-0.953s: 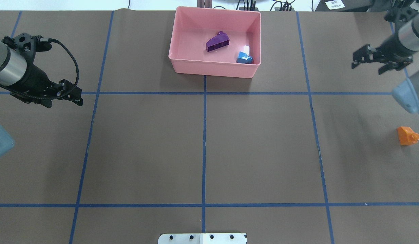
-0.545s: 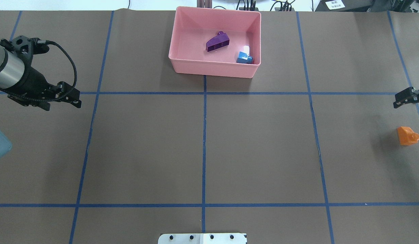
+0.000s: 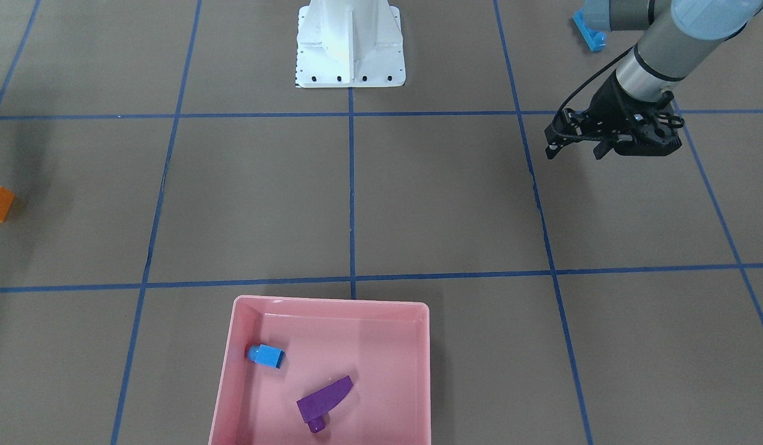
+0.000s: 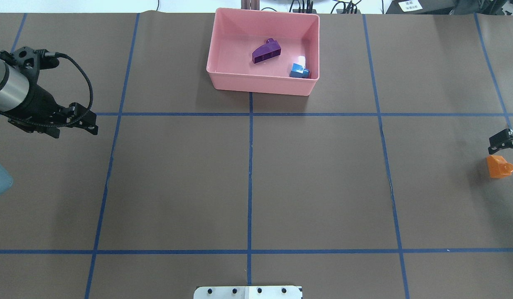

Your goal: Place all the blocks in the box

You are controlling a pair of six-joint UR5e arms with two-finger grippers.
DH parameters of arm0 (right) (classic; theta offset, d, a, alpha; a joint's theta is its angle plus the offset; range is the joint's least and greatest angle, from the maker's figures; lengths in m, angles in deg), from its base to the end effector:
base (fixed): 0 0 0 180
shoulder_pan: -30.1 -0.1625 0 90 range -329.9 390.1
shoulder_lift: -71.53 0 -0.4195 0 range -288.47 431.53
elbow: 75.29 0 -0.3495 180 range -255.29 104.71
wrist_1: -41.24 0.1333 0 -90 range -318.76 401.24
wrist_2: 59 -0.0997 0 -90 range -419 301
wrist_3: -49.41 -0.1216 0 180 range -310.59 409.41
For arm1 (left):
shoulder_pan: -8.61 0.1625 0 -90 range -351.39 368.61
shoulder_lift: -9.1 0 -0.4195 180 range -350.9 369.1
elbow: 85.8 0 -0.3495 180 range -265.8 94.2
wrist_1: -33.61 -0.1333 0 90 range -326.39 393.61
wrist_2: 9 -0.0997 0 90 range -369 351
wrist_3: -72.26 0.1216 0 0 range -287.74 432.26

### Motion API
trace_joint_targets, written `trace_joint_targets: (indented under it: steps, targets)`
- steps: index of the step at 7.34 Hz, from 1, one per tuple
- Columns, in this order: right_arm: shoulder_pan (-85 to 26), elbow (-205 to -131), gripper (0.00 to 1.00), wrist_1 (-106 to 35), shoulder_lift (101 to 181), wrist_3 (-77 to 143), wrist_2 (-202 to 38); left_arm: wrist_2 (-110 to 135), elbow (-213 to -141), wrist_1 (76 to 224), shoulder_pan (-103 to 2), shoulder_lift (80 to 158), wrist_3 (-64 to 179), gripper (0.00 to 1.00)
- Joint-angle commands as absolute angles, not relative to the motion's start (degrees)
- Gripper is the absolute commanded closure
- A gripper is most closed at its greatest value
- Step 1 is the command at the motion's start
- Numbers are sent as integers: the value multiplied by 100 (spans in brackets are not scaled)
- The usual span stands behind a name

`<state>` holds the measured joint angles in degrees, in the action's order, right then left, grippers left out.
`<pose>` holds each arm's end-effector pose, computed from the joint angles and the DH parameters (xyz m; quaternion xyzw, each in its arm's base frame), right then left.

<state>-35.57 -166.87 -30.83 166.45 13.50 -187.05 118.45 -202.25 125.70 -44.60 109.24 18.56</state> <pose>-0.1254 -0.4191 0.6684 -0.0584 -0.3399 0.0534 0.9371 0.2475 -0.4301 0.3802 0.0057 0.4360 -0.0262 0.8995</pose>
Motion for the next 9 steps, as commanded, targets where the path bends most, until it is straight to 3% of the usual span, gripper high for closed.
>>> trace_joint_targets:
  steps: [1, 2, 4, 7, 9]
  targets:
    - [-3267, -16600, 0, -3074, 16619, 1311, -18697, 11844, -20243, 12572, -4456, 10869, 1847, 0]
    - [-3213, -16538, 1, -3066, 16663, 1328, -18688, 11844, -20252, 12563, -4430, 10747, 1742, 0]
    - [-3187, -16459, 99, -2925, 16568, 1284, -18723, 11844, -20461, 12572, -4193, 10396, 1618, 0]
    - [-3213, -16904, 100, -3439, 15990, 962, -18872, 11722, -21068, 12668, -3789, 9561, 1618, 0]
    - [-3230, -16969, 100, -5848, 13704, 573, -18864, 11203, -21192, 12774, -3481, 9393, 1557, 0]
